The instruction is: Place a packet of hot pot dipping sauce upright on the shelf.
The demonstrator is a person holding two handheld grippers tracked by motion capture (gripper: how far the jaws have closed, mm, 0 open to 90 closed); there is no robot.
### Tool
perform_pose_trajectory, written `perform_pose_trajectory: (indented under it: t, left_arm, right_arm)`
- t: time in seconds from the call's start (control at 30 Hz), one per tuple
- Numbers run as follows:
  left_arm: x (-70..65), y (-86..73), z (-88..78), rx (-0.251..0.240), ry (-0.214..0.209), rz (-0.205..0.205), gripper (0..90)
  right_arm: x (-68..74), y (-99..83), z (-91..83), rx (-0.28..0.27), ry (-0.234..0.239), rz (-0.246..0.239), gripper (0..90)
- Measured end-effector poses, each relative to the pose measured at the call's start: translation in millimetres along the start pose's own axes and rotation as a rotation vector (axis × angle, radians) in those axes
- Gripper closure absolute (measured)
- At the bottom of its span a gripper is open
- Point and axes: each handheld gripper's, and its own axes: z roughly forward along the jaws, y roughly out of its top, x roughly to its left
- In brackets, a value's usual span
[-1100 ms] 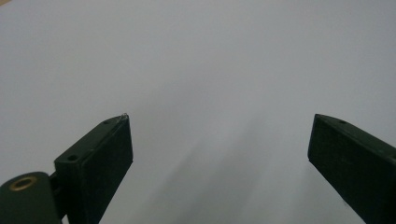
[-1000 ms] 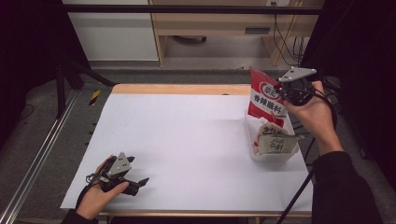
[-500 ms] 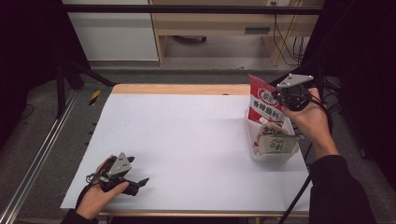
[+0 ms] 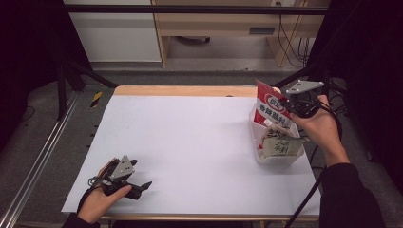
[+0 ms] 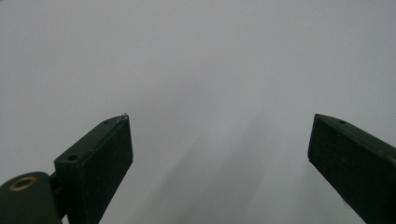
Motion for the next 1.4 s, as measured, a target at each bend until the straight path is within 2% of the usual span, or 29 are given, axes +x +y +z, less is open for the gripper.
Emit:
perform_pose_trajectory:
  t: [0.5, 1.1, 1.2, 1.4]
  left_arm:
    - [0.0, 0.4, 0.0, 0.004, -0.001, 0.007, 6.5]
    - [-0.8, 0.1, 0.8, 0.008, -0.003, 0.007, 6.5]
    - [-1.0, 0.2, 1.0, 0.008, -0.004, 0.008, 6.5]
    - [-1.9, 0.3, 1.8, 0.009, -0.004, 0.009, 6.5]
  right_arm:
    - [-2.5, -16.5, -7.7, 0.038, 0.010, 0.032, 89.0]
    - [-4.5, -25.3, -10.4, 0.030, 0.014, 0.052, 88.0]
    - [-5.5, -24.9, -12.3, 0.015, 0.019, 0.061, 83.9]
    - [-1.6, -21.9, -15.9, -0.005, 0.009, 0.062, 67.2]
